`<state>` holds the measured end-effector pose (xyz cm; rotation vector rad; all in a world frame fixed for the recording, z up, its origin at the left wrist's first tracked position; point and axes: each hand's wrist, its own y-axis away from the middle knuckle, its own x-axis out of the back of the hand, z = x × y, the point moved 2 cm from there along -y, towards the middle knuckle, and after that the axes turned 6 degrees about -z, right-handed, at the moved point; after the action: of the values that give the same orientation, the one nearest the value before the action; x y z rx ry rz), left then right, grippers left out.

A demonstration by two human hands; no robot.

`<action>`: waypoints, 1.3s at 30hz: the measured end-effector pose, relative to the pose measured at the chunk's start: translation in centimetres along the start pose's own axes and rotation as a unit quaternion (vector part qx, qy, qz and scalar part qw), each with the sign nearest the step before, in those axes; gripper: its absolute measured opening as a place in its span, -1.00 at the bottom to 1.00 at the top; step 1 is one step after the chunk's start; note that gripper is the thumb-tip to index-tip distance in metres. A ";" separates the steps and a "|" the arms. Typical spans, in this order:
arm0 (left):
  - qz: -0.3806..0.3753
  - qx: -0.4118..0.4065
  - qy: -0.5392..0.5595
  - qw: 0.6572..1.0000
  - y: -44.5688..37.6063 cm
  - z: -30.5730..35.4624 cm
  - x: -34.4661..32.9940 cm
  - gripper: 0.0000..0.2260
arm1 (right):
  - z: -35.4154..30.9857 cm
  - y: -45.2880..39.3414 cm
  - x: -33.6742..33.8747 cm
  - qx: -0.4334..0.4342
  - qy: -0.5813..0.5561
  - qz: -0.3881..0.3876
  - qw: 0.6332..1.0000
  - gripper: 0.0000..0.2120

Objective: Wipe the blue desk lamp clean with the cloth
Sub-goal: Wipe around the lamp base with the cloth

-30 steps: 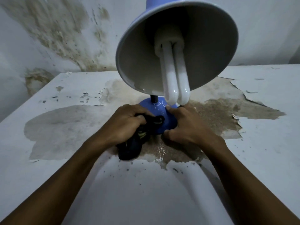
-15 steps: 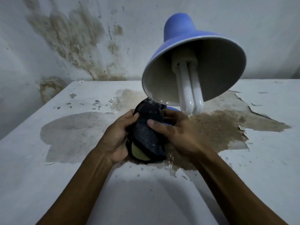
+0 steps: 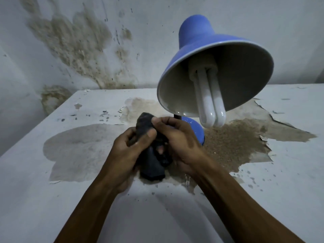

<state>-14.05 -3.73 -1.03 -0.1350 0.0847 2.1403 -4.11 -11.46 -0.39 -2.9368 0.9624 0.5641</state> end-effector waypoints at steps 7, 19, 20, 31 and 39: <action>0.112 0.007 0.074 0.991 -3.3 -1.6 0.9 -0.73 | -0.6 0.9 3.8 0.021 -0.012 0.028 0.999 -0.92; -0.068 -0.072 -0.491 0.866 -11.0 -1.9 -1.4 -0.84 | 2.9 -1.4 10.3 0.037 0.536 0.102 0.838 0.05; -0.060 -0.092 -0.500 0.859 -10.3 -2.2 -1.2 -0.86 | 2.9 -1.4 10.3 0.039 0.539 0.101 0.835 0.04; -0.038 -0.145 -0.538 0.830 -8.0 -2.1 -1.7 -0.70 | 2.9 -1.1 10.5 0.069 0.541 0.093 0.833 0.07; -0.136 -0.204 -0.551 0.797 -3.5 -4.3 -0.1 -0.56 | 2.8 -1.0 10.8 0.078 0.572 0.083 0.812 0.00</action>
<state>-10.75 -2.40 -5.27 0.8117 -1.0174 1.6181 3.60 -16.59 -6.75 -2.8439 1.1573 -1.4042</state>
